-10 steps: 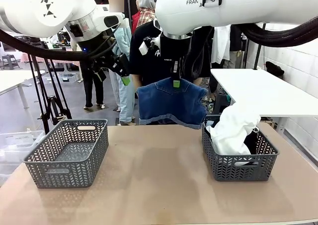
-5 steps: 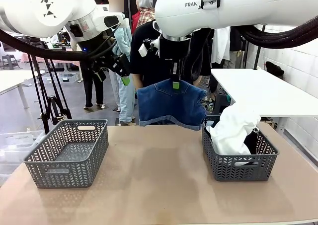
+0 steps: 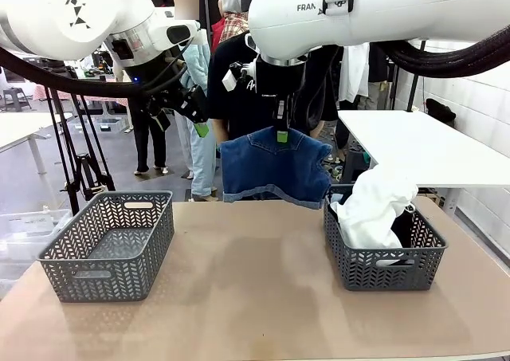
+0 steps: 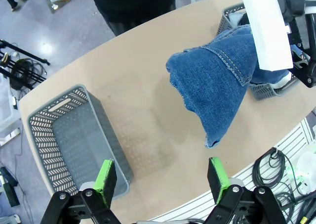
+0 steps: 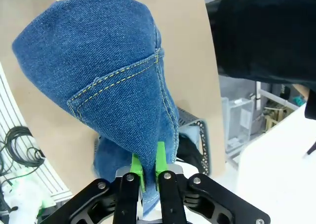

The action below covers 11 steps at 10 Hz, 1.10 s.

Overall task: Sort the tops and bottoms.
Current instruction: Sort the clothes according to human instructions.

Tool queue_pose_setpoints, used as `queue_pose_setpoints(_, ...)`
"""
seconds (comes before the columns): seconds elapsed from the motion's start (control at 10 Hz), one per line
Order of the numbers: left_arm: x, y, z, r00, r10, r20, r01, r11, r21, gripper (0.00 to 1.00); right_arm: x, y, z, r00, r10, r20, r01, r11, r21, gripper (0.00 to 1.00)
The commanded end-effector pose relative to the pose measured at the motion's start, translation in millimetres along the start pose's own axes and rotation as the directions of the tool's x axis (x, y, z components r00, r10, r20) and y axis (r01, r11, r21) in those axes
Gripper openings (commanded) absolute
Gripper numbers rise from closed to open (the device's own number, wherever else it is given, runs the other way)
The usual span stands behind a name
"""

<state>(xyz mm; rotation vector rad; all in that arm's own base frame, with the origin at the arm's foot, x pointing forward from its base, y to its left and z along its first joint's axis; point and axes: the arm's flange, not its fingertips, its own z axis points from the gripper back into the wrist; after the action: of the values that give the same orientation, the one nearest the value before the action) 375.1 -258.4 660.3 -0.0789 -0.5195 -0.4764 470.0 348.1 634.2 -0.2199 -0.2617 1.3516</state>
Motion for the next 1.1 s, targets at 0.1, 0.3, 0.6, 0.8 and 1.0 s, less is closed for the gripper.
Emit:
queue_pose_setpoints(0.1, -0.2, 2.0, 0.2, 1.0, 0.003, 0.004, -0.003, 1.0, 0.001, 0.96, -4.1, 1.8, 2.1, 1.0, 0.001, 0.024, -0.001, 1.0, -0.011, 0.0)
queue_pose_setpoints(0.3, -0.2, 2.0, 0.2, 1.0, 0.003, 0.004, -0.003, 1.0, 0.001, 0.96, -4.1, 1.8, 2.1, 1.0, 0.001, 0.024, -0.001, 1.0, -0.011, 0.0)
queue_pose_setpoints(0.6, -0.2, 2.0, 0.2, 1.0, 0.003, 0.004, -0.003, 1.0, 0.001, 0.96, -4.1, 1.8, 2.1, 1.0, 0.001, 0.024, -0.001, 1.0, -0.011, 0.0)
queue_pose_setpoints(0.8, -0.2, 2.0, 0.2, 1.0, 0.003, 0.004, -0.003, 1.0, 0.001, 0.96, -4.1, 1.8, 2.1, 1.0, 0.001, 0.024, -0.001, 1.0, -0.011, 0.0)
queue_pose_setpoints(1.0, -0.2, 2.0, 0.2, 1.0, 0.003, 0.004, -0.003, 1.0, 0.001, 0.96, -4.1, 1.8, 2.1, 1.0, 0.001, 0.024, -0.001, 1.0, -0.011, 0.0)
